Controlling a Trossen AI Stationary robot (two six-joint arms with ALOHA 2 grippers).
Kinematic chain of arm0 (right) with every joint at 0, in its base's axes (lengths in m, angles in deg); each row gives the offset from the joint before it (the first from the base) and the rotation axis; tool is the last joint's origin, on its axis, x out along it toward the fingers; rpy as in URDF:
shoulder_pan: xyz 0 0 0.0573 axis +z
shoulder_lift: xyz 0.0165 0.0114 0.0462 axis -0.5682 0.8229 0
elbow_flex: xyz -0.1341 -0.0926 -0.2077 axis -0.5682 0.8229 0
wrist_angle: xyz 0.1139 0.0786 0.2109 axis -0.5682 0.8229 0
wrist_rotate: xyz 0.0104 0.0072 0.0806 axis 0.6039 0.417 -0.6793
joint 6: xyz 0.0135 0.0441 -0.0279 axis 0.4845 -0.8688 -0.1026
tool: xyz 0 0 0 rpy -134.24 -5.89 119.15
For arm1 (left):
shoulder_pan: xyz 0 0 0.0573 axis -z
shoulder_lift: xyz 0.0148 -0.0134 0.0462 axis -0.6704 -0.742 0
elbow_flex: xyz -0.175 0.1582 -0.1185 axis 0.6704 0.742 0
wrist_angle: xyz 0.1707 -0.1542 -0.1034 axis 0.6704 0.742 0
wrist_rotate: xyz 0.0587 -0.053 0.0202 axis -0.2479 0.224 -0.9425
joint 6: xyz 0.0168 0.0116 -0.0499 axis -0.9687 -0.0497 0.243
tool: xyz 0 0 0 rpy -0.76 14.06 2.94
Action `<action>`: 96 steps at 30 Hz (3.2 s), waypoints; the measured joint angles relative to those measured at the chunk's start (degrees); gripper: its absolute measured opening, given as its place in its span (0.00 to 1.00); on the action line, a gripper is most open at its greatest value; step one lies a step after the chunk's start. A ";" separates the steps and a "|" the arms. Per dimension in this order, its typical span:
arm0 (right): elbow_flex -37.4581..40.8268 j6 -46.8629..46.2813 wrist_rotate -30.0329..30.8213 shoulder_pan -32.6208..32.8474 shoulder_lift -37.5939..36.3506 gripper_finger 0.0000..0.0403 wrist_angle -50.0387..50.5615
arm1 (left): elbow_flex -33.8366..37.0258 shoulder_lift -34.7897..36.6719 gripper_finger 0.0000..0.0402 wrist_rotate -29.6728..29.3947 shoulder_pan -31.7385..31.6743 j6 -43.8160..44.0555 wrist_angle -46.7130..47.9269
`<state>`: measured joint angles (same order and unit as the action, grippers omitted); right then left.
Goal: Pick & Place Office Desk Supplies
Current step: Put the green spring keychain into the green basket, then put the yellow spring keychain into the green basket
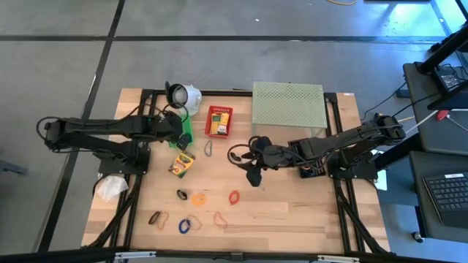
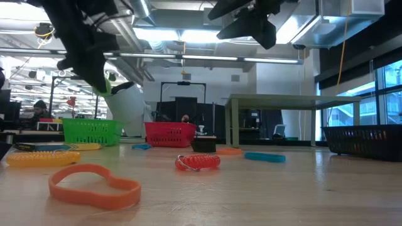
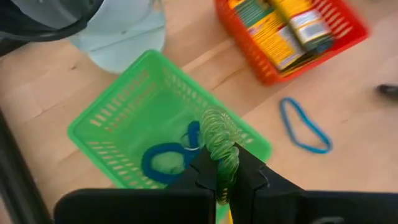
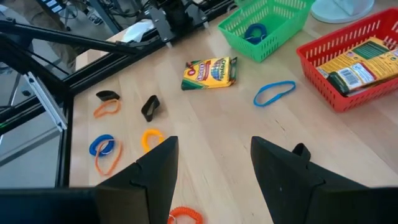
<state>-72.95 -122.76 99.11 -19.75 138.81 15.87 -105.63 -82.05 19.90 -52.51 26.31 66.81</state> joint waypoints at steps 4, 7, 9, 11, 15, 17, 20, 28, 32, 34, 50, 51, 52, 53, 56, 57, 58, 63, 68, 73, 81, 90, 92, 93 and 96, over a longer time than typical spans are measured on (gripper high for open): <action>0.00 0.38 0.00 0.03 0.00 0.50 0.01 | -0.02 -3.67 0.02 0.51 -3.99 -3.03 0.35; 0.01 1.34 -0.01 0.03 0.00 0.50 0.01 | -0.02 -6.60 0.02 1.42 -6.71 -5.08 0.37; 0.00 1.46 -0.02 0.03 0.00 0.50 0.01 | -0.02 -8.52 0.02 2.40 -7.98 -6.12 0.36; 0.02 1.46 -0.02 0.03 0.00 0.50 0.01 | -0.02 -10.57 0.02 2.60 -8.86 -7.23 0.35; 0.00 1.89 -0.02 0.03 0.00 0.50 0.01 | -0.02 -14.36 0.02 3.93 -9.97 -9.27 0.33; 0.00 1.89 -0.02 0.03 0.00 0.50 0.01 | -0.02 -16.00 0.02 4.71 -10.14 -9.91 0.29; 0.00 1.89 -0.02 0.03 0.00 0.50 0.01 | -0.02 -17.87 0.04 5.63 -10.12 -10.69 0.16; 0.01 2.02 -0.03 0.28 0.00 0.51 0.01 | -0.02 -20.65 0.08 6.33 -10.12 -12.90 -0.38; 0.00 2.02 -0.04 0.75 0.00 0.51 0.01 | -0.04 -20.84 0.10 8.15 -10.12 -13.07 -0.42; 0.00 2.03 -0.04 0.92 0.00 0.51 0.02 | -0.04 -20.83 0.13 8.13 -10.12 -13.05 -0.40; 0.00 2.29 -0.04 1.01 0.00 0.51 0.01 | -5.63 -20.82 0.49 3.22 -10.12 -16.00 6.07; 0.00 2.29 -0.05 1.01 0.00 0.51 0.01 | -7.07 -20.81 0.49 2.79 -10.12 -16.45 7.37; 0.00 2.29 -0.05 1.01 0.00 0.51 0.01 | -8.43 -20.79 0.49 3.08 -10.12 -16.91 8.24; 0.00 2.29 -0.07 1.01 0.00 0.51 0.01 | -9.68 -20.79 0.50 4.04 -10.12 -17.42 8.74; 0.00 2.46 -0.07 1.01 0.00 0.51 0.02 | -12.53 -20.79 0.49 8.06 -9.96 -19.37 9.09; 0.01 2.53 -0.09 1.01 0.00 0.51 0.01 | -13.29 -20.79 0.49 9.90 -9.69 -20.17 9.19; 0.00 2.72 -0.10 1.01 0.00 0.51 0.01 | -13.88 -20.79 0.49 11.90 -9.22 -21.20 9.30; 0.00 2.77 -0.67 1.13 0.00 0.51 0.03 | -15.34 -20.79 0.48 24.93 -4.78 -29.37 9.75; 0.00 2.85 -1.44 1.87 0.00 0.51 0.03 | -15.34 -20.79 0.48 29.25 4.52 -35.08 9.77; 0.00 2.85 -1.29 2.40 0.00 0.51 0.01 | -15.34 -20.79 0.48 26.83 16.61 -38.32 7.82; 0.00 2.83 -1.07 2.56 0.00 0.51 -0.03 | -15.34 -22.15 0.48 19.93 30.46 -27.91 -7.37; 0.00 1.56 -1.07 2.61 0.00 0.51 -0.24 | -15.33 -32.95 0.50 16.82 37.97 -23.47 -9.82; 0.00 1.56 -1.07 2.63 0.00 0.51 -0.24 | -15.88 -35.67 0.50 16.95 39.34 -23.45 -9.81; 0.01 1.56 -1.07 2.63 0.00 0.51 -0.24 | -16.52 -37.10 0.50 16.94 39.88 -23.43 -9.84; 0.00 1.64 -1.07 2.65 0.00 0.51 -0.24 | -18.58 -41.04 0.50 16.49 41.39 -23.32 -9.89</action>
<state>-72.95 -121.12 98.04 -17.10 138.81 15.64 -124.21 -123.09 36.39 -11.13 2.99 56.92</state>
